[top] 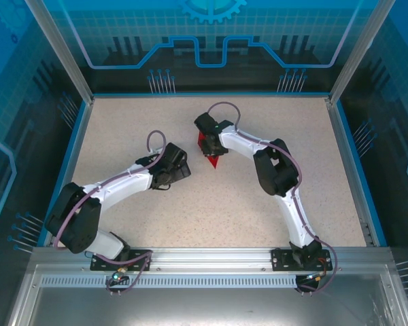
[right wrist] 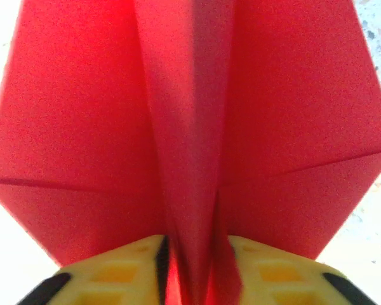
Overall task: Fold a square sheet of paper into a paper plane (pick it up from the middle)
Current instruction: Move the paper plane to the top-center of the table, then reset both arms
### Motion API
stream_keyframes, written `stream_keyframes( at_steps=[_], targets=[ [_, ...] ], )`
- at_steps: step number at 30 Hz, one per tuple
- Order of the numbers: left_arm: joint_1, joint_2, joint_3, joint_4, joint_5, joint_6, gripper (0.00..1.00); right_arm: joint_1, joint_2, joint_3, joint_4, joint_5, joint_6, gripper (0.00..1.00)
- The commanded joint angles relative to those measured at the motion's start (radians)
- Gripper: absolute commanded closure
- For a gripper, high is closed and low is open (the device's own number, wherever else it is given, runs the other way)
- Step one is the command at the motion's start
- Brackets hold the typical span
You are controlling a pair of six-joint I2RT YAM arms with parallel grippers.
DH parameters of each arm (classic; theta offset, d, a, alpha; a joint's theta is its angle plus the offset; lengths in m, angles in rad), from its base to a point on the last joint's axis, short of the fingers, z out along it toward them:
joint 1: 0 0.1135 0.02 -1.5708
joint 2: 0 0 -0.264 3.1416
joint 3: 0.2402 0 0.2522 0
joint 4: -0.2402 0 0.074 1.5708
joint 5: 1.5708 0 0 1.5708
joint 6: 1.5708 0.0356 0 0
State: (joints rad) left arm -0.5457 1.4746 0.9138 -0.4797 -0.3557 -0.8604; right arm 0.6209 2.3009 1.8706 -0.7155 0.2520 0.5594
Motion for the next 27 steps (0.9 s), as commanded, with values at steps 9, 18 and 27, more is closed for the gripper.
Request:
stream_keyframes(
  at_steps=[9,18,27],
  targets=[
    [0.050,-0.089,0.138,-0.177,-0.260,0.127,0.01,-0.052,-0.470,-0.149,0.011,0.075,-0.033,0.21],
    [0.211,-0.253,-0.015,0.013,-0.352,0.339,0.01,-0.227,-0.843,-0.607,0.218,0.417,-0.169,0.01],
    [0.311,-0.326,-0.294,0.455,-0.401,0.568,0.01,-0.463,-1.036,-1.113,0.651,0.438,-0.278,0.01]
  ],
)
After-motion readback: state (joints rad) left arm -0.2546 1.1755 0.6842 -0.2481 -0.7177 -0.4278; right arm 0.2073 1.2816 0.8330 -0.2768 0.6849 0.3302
